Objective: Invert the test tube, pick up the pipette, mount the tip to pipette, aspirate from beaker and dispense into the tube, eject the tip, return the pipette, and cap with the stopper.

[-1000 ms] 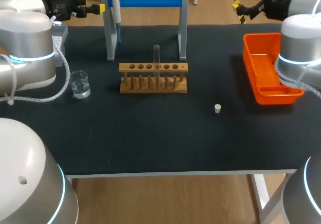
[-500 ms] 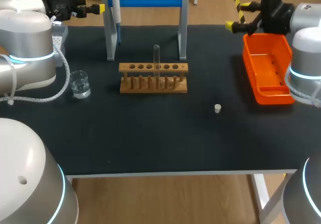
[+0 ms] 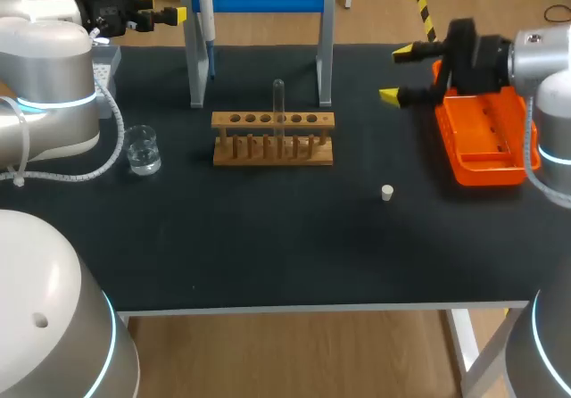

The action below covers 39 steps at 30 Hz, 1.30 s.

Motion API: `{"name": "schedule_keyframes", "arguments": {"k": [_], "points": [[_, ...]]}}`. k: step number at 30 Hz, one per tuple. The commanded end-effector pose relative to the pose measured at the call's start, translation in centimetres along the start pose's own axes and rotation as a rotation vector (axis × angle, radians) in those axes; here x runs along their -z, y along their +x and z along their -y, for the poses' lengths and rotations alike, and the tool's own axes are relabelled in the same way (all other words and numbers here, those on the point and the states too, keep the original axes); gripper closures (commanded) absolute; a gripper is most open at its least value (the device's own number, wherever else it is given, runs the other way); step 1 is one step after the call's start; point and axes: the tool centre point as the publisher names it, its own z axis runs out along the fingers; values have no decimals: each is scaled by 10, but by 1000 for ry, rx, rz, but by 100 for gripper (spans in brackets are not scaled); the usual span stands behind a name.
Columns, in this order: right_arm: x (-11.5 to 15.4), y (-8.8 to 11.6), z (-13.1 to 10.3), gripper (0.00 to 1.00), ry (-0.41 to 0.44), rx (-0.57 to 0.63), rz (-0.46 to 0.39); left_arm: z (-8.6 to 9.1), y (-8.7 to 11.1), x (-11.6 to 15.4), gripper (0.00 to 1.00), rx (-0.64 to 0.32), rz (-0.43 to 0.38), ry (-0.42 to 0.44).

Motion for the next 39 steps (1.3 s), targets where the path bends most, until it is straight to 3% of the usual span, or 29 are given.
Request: {"name": "schedule_keyframes", "arguments": {"k": [1,14,39], "points": [[-3,5,4,0,-56,24,-6,0,0,0,0,0,0,0],[-33,39,9,0,-92,62,-48,0,0,0,0,0,0,0],[-69,43,19,0,-76,32,15,0,0,0,0,0,0,0]]}}
